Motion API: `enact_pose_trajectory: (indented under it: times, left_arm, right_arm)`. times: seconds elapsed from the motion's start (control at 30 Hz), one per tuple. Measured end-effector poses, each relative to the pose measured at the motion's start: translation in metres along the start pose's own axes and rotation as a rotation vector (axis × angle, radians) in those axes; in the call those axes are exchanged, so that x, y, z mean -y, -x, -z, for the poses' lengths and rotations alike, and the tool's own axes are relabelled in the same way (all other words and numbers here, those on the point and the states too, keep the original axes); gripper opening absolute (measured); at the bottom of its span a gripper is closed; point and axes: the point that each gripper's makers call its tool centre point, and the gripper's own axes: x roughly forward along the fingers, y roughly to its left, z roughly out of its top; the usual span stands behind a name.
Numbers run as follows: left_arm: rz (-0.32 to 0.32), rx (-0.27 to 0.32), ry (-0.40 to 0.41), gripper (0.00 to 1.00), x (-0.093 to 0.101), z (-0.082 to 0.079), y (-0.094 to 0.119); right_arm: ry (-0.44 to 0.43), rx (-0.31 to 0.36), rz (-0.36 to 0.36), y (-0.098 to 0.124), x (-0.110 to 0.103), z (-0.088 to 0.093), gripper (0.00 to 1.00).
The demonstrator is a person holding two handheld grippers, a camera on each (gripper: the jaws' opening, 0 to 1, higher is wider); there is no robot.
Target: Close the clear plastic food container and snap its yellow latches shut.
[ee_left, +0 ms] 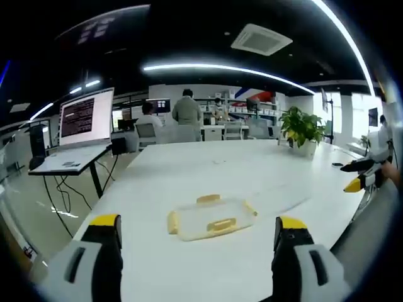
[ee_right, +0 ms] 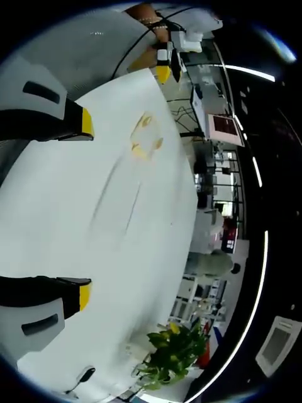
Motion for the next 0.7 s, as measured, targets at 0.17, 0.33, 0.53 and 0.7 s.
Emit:
enact_pose_trajectory:
  times: [0.17, 0.33, 0.53, 0.7]
  left_arm:
    - [0.003, -0.004, -0.003, 0.99, -0.0001, 0.0007, 0.0003]
    - [0.01, -0.006, -0.002, 0.99, 0.0002, 0.001, 0.0005]
    - [0.01, -0.009, -0.003, 0.99, -0.0005, 0.0015, 0.0007]
    - [0.011, -0.01, -0.004, 0.99, -0.0011, 0.0021, 0.001]
  right_arm:
    - [0.0, 0.0, 0.003, 0.0002, 0.0002, -0.0003, 0.87]
    - [-0.001, -0.004, 0.008, 0.0003, 0.0007, 0.0002, 0.87]
    - [0.006, -0.005, 0.013, 0.0005, 0.0003, 0.0001, 0.87]
    - [0.01, -0.013, 0.013, 0.0004, -0.0003, 0.0012, 0.86]
